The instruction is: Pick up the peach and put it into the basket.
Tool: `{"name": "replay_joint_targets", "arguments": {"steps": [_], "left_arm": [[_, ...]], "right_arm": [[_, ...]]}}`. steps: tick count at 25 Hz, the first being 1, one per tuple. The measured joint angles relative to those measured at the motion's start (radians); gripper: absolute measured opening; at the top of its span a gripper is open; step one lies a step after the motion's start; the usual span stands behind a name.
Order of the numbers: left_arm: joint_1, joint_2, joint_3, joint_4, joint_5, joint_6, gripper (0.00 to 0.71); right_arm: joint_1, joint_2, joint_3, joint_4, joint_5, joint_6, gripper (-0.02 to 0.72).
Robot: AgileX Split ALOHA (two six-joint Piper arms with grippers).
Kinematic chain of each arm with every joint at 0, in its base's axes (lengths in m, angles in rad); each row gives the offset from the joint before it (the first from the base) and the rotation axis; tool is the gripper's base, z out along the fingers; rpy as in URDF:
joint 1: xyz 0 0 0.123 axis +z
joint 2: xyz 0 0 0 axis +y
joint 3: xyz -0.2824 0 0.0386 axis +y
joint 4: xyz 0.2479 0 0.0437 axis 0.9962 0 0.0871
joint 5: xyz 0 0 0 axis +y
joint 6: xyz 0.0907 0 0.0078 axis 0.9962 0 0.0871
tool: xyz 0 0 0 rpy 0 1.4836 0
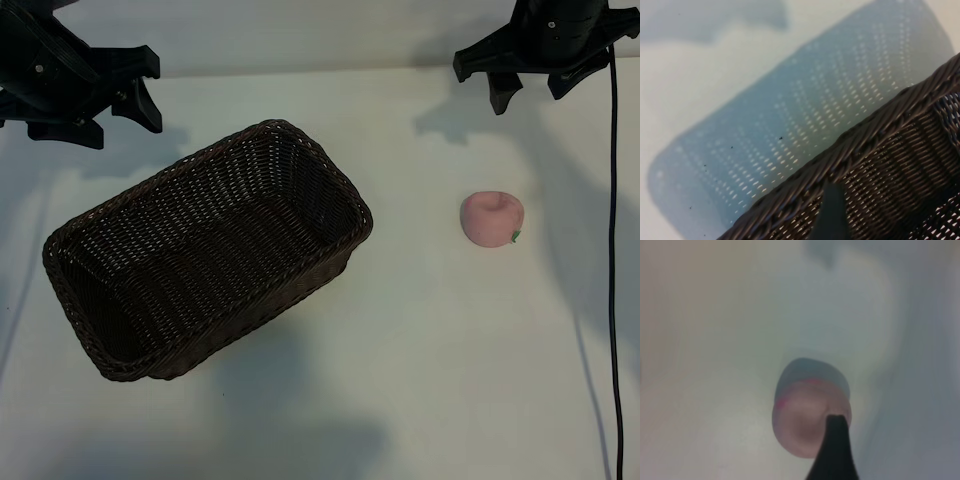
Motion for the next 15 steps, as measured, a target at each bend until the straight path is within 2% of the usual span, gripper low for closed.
{"name": "replay_joint_targets", "arguments": {"steps": [15], "left_arm": [[0.0,0.0,0.0,0.0,-0.028,0.0,0.59]], "right_arm": [[0.0,0.0,0.0,0.0,0.0,0.0,0.578]]}}
